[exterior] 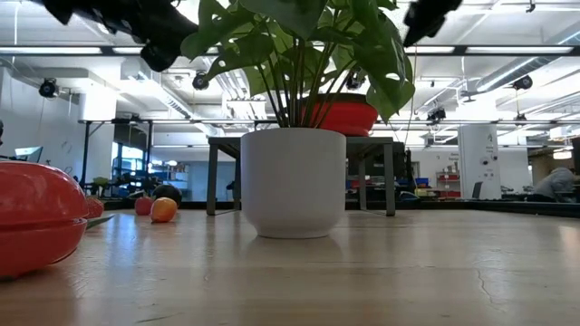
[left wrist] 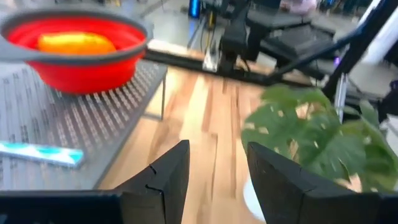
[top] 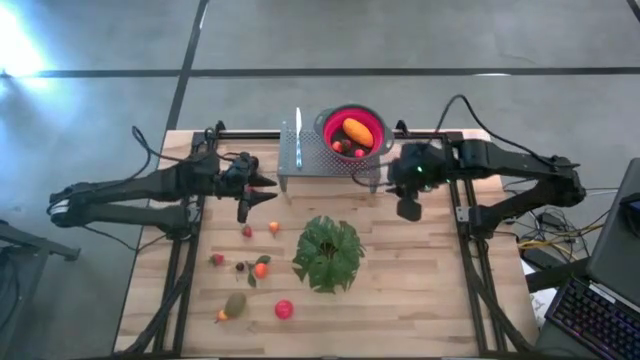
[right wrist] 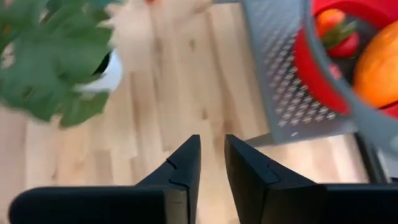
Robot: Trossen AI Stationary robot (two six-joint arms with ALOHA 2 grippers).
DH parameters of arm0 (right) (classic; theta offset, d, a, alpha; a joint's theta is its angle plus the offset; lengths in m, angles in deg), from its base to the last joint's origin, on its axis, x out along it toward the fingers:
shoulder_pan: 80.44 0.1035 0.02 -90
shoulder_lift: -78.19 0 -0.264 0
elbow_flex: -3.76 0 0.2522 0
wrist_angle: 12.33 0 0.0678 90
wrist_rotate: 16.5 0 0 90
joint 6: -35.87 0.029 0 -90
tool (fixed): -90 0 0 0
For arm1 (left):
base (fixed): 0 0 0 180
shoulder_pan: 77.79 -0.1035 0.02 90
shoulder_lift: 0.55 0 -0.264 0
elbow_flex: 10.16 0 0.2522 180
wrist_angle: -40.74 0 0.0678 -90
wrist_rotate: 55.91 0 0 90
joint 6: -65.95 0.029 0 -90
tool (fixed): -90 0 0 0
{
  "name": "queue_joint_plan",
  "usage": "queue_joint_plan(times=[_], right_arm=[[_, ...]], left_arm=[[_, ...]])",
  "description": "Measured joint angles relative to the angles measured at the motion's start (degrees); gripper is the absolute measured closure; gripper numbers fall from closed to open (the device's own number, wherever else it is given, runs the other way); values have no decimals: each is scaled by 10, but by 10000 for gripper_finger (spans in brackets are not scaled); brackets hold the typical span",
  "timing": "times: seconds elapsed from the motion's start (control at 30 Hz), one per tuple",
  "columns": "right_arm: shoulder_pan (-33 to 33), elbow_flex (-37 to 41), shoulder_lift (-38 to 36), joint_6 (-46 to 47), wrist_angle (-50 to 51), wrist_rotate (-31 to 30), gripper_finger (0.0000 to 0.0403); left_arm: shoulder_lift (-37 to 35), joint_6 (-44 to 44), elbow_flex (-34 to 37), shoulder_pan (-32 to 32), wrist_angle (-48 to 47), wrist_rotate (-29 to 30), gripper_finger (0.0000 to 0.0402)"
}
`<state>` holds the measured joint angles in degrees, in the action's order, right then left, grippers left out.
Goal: Pick & Place Fruit
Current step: Put the red strawberry into the red strainer bowl on the shelf
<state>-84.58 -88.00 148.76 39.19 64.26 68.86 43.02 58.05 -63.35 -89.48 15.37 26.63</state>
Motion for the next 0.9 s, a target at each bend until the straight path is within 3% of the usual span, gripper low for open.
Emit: queue_joint_plan(times=[0.1,0.27,0.5,0.7,0.9], right_arm=[[26,41,-38,25,-8,0,353],[62,124,-110,75,-55,0,371],[102,228,-199,128,-115,-27,389],[115,283,-246,157,-138,-67,394],[115,299,-264,162,-147,-75,394]], left_arm=[[0,-6,-36,20,-85,23,235],[2,-54,-70,93,-211,147,235],[18,-181,-69,224,-294,276,235],[60,-352,-62,299,-373,334,235],[115,-460,-63,319,-479,330,235]])
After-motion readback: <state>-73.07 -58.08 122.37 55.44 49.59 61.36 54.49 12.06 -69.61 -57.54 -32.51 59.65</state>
